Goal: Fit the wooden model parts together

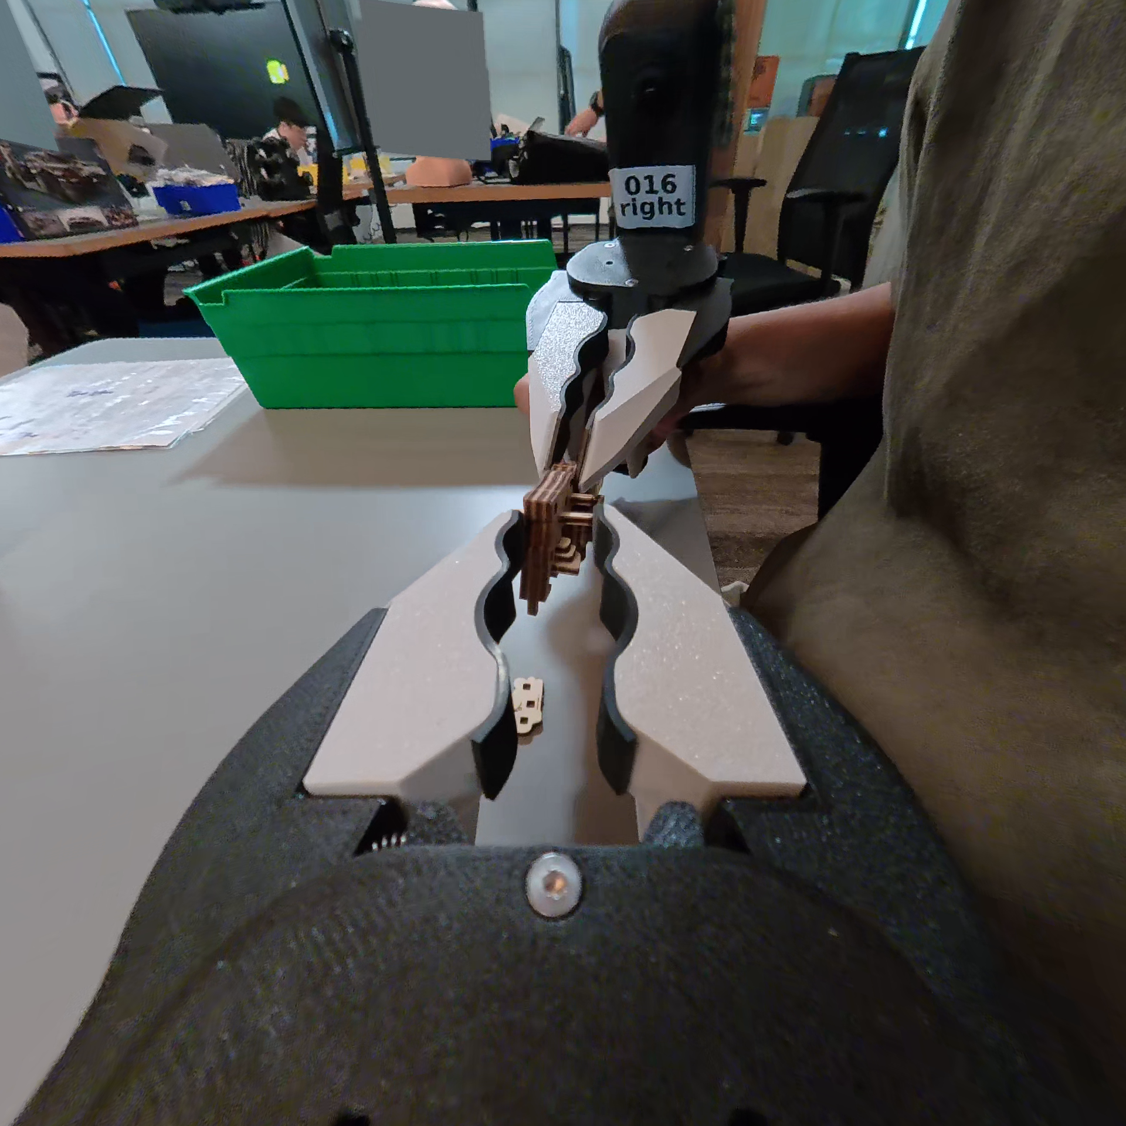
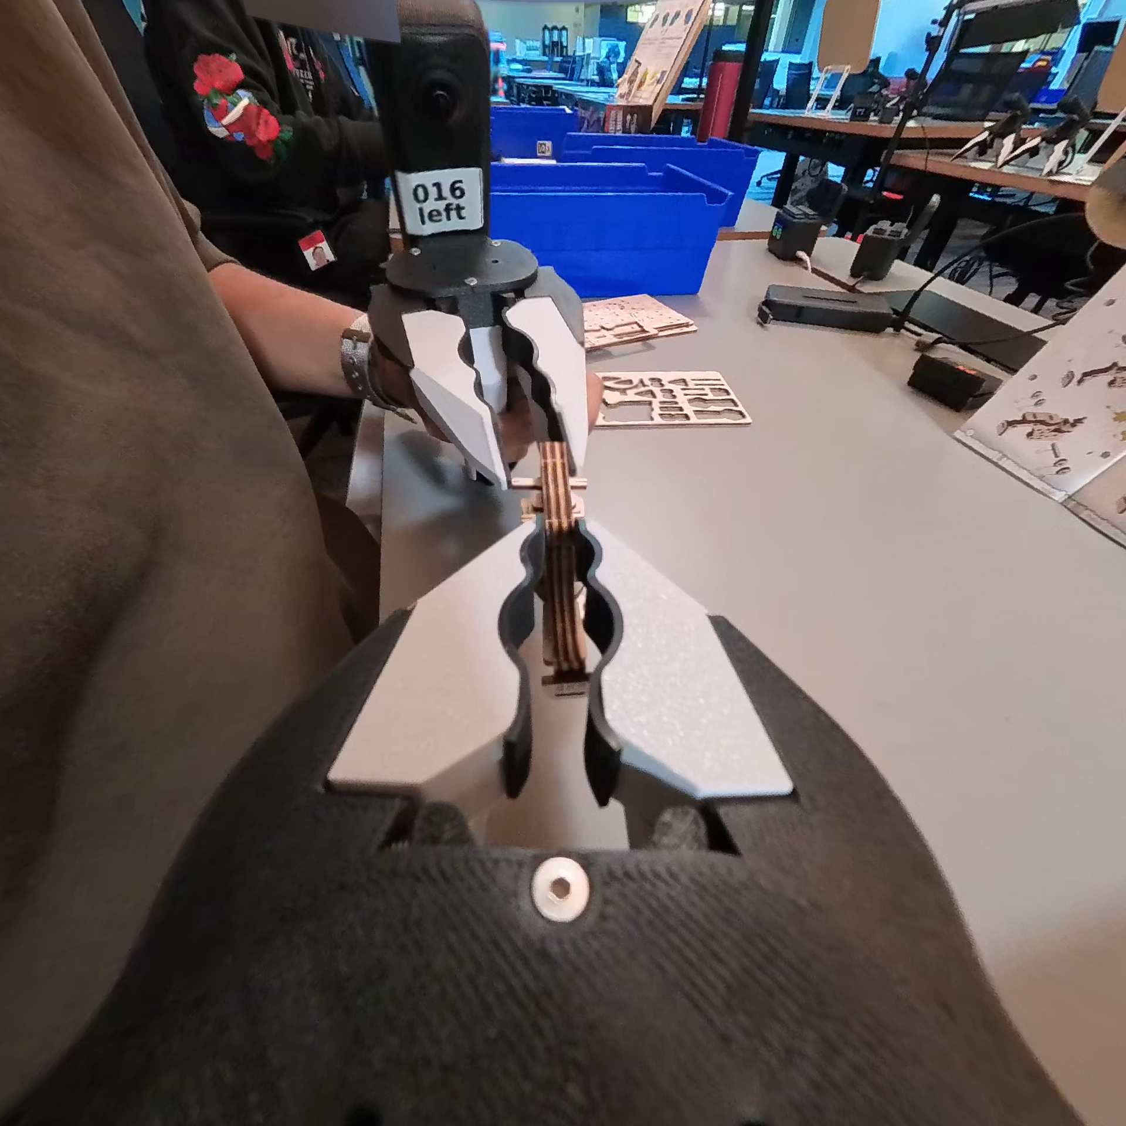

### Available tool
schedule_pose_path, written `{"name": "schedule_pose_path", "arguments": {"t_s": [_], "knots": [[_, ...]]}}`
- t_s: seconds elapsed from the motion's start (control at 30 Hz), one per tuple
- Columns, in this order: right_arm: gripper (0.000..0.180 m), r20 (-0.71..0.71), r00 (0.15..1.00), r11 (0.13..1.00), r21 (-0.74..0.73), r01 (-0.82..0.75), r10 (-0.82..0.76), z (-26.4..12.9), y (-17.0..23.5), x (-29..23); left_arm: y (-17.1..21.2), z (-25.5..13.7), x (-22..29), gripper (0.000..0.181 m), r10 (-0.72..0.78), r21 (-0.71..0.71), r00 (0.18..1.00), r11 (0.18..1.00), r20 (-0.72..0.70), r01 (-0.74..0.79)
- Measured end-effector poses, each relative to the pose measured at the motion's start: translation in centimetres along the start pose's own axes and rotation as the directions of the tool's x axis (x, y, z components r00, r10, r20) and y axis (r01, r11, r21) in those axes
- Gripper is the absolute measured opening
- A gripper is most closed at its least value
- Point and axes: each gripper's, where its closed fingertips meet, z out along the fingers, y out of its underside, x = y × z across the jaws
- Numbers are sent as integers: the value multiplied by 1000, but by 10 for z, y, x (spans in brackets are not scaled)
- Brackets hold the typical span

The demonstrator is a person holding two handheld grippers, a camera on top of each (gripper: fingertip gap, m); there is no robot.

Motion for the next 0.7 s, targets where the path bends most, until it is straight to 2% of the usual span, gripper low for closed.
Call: {"name": "schedule_pose_path", "arguments": {"t_s": [0.23, 0.4, 0.53, 0.6, 0.7], "knots": [[7, 7, 1000, 1000, 16, -23, 22, -2, -2, 2, -7, -8, -5, 16, -55, 65, 998, 996, -5, 55], [7, 13, 1000, 1000, 16, -10, 10, -1, -2, 0, -7, -8, -4, 17, -79, 63, 996, 995, -30, 81], [7, 0, 997, 996, 50, 71, -71, -2, -7, -3, -7, -8, -4, 17, -79, 63, 996, 995, -33, 81], [7, -27, 989, 987, 64, 145, -143, -3, -9, -3, -7, -8, -3, 8, -76, 63, 996, 995, -41, 79], [7, -44, 978, 976, 73, 205, -202, -3, -11, -5, -7, -8, -2, 8, -70, 68, 997, 995, -44, 72]]}}
